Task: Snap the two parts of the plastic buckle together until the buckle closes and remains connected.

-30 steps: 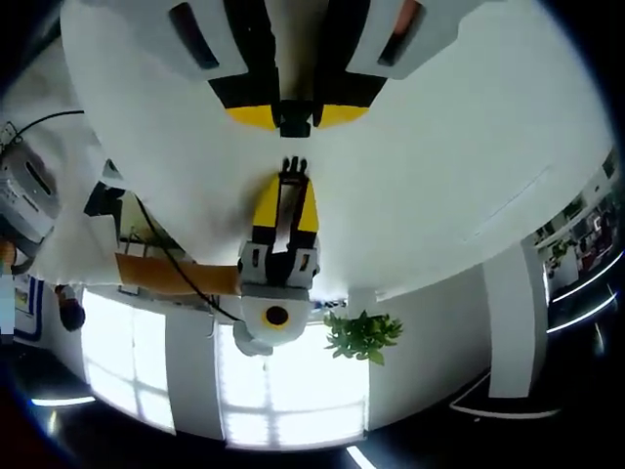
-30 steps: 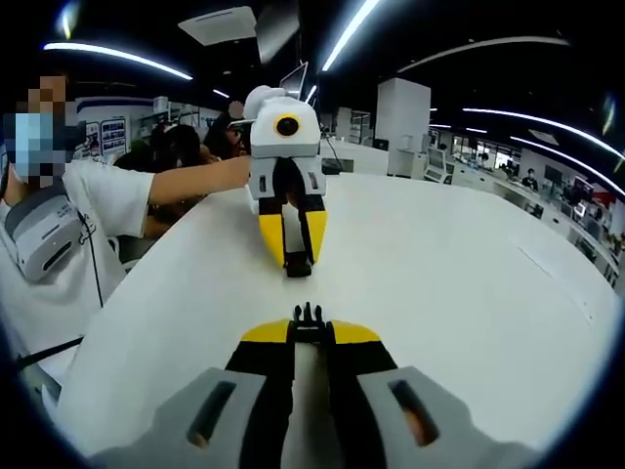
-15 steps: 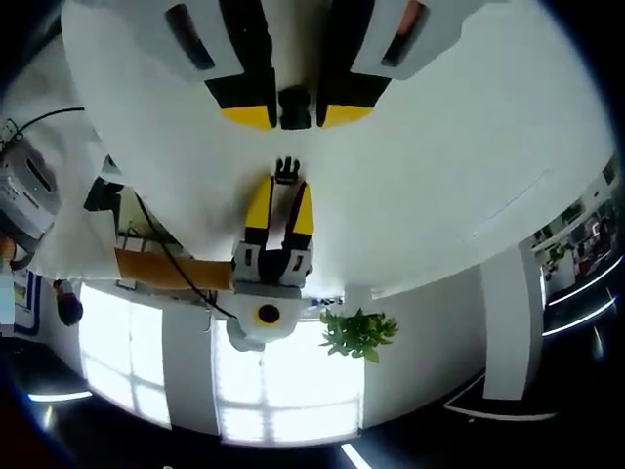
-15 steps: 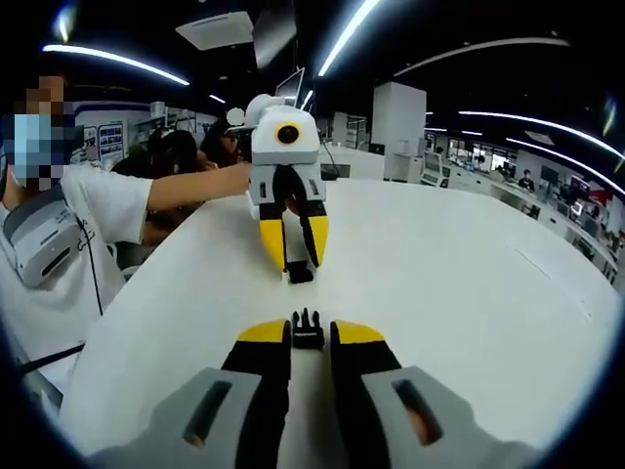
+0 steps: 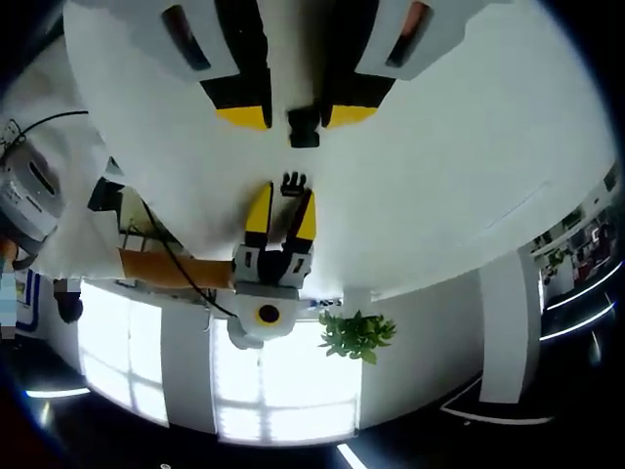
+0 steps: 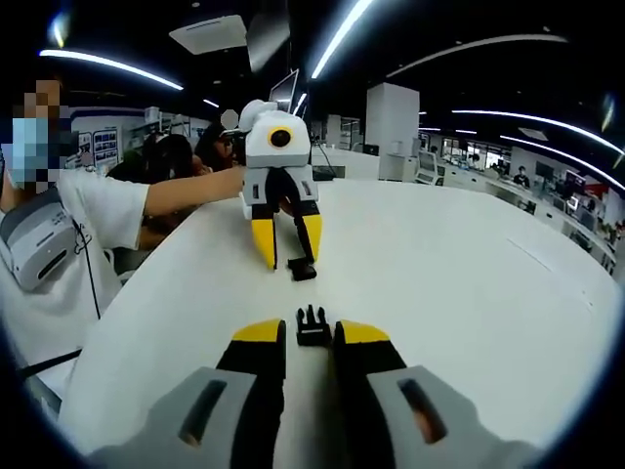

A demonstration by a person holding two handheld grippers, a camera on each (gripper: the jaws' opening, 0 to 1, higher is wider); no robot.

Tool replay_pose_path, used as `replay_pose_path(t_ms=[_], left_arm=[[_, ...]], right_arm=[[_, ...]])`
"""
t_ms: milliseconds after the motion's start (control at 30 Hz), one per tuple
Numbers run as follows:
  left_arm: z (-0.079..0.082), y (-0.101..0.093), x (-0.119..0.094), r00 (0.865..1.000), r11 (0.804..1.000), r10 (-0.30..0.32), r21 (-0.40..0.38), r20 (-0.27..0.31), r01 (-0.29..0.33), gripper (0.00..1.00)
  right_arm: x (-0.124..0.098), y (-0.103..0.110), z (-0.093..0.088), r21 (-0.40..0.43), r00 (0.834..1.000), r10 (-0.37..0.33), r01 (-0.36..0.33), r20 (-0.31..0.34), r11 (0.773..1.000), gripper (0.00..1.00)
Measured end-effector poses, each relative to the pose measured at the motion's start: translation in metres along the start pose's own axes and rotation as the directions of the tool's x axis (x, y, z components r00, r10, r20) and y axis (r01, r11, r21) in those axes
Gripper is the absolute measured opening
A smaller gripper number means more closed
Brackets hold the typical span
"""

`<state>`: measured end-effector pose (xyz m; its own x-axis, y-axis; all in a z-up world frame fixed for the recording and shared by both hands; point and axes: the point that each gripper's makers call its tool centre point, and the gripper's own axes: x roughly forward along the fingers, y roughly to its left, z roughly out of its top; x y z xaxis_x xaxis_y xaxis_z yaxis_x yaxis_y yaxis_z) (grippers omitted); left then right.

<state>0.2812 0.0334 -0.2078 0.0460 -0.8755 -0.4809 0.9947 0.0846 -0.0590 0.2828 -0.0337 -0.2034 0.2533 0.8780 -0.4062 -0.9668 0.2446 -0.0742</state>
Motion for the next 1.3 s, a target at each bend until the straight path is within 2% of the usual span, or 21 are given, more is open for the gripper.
replay_pose_path(t_ms=[267,600,1033,1167,1267,1300], left_arm=[[0.001,0.000,0.002,1.000,1.000,-0.007,-0.025,0.011,0.007,0.19],[0.001,-0.001,0.004,1.000,0.999,-0.019,-0.033,0.020,0.019,0.12],[0.008,-0.008,0.002,0.996,0.997,-0.062,-0.047,0.060,0.065,0.12],[0.006,-0.011,0.001,0.996,0.996,-0.087,-0.007,0.035,0.088,0.12],[-0.003,-0.013,0.000,0.991,0.990,-0.128,0.052,-0.035,0.130,0.11],[-0.004,-0.014,0.000,0.991,0.990,-0.131,0.055,-0.039,0.133,0.11]], right_arm=[[0.000,-0.002,-0.001,0.021,1.000,-0.013,0.013,0.000,1.000,0.17],[0.000,-0.005,-0.001,0.031,1.000,-0.017,0.017,-0.004,0.999,0.13],[-0.001,-0.004,0.005,0.026,0.999,-0.007,0.006,0.040,1.000,0.13],[0.000,-0.004,0.010,0.023,0.998,-0.001,-0.001,0.063,1.000,0.12],[0.001,-0.002,0.009,0.009,0.998,0.009,-0.009,0.055,1.000,0.12],[0.001,-0.002,0.009,0.009,0.998,0.013,-0.014,0.062,1.000,0.12]])
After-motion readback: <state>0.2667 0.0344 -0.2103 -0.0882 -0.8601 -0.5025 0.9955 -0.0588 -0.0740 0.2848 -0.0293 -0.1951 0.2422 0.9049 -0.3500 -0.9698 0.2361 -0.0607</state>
